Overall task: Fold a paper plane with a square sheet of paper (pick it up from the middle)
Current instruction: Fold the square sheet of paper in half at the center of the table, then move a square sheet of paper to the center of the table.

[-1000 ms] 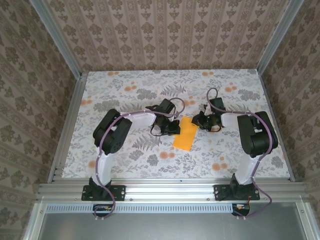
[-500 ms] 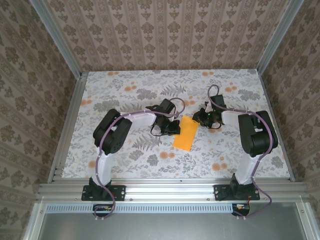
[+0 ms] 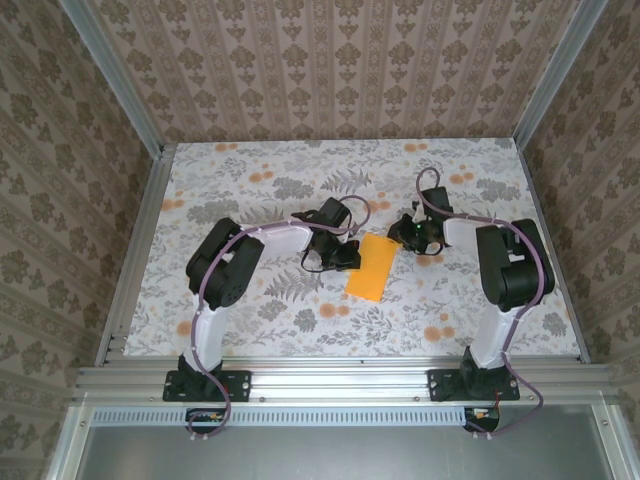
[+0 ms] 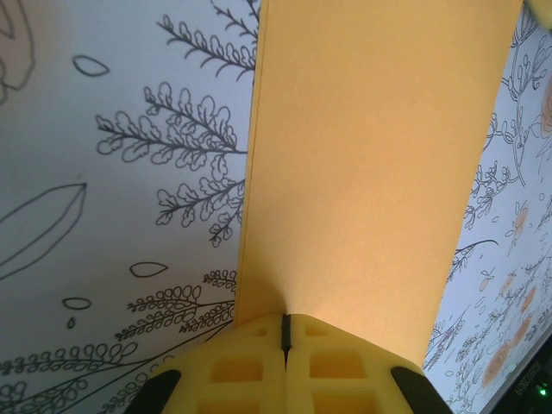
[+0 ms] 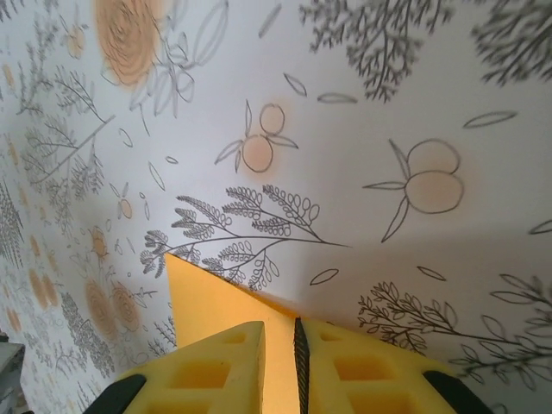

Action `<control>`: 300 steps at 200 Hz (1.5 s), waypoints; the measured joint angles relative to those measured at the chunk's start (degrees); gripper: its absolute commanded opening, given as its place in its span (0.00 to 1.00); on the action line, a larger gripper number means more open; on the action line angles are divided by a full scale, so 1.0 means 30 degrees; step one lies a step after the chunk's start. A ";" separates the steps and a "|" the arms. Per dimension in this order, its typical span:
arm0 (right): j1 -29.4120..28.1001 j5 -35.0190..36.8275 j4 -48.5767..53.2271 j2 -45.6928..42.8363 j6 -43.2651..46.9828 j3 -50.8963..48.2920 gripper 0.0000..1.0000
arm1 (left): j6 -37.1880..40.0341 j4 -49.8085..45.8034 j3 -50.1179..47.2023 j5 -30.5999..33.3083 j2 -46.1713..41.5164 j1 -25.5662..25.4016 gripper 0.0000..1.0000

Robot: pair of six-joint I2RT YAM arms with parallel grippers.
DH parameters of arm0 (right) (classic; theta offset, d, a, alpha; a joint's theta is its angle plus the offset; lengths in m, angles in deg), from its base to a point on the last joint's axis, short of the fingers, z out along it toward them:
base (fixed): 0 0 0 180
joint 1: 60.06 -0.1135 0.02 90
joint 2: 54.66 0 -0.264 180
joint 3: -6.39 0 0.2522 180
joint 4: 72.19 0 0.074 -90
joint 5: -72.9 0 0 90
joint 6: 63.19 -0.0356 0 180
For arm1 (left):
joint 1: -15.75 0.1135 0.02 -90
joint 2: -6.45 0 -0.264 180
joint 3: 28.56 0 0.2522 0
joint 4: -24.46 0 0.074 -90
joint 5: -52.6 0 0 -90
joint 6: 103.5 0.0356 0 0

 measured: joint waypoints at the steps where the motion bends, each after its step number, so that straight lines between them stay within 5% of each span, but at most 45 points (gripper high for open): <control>1: 0.0000 0.0015 0.0000 -0.0015 0.0000 0.0000 0.19 | 0.0000 0.0000 0.0000 0.0000 0.0000 0.0000 0.00; 103: -0.0270 -0.0015 0.1268 -0.0291 0.0517 0.0532 0.26 | -0.0029 -0.0168 -0.0168 0.0619 -0.0328 -0.0044 0.00; 159: -0.3249 0.0860 0.2091 -0.3832 0.0459 0.0277 0.33 | -0.0852 -0.0080 -0.2259 0.1129 -0.1923 0.0423 0.01; 249: -0.6594 0.1967 0.2208 -0.1049 -0.0510 -0.0546 0.27 | -0.2033 0.1617 -0.5326 0.0423 -0.5100 0.2266 0.28; 300: -0.7300 0.0597 0.1049 0.0670 0.0889 0.0991 0.26 | -0.2361 0.3162 -0.6921 -0.0262 -0.7395 0.4561 0.32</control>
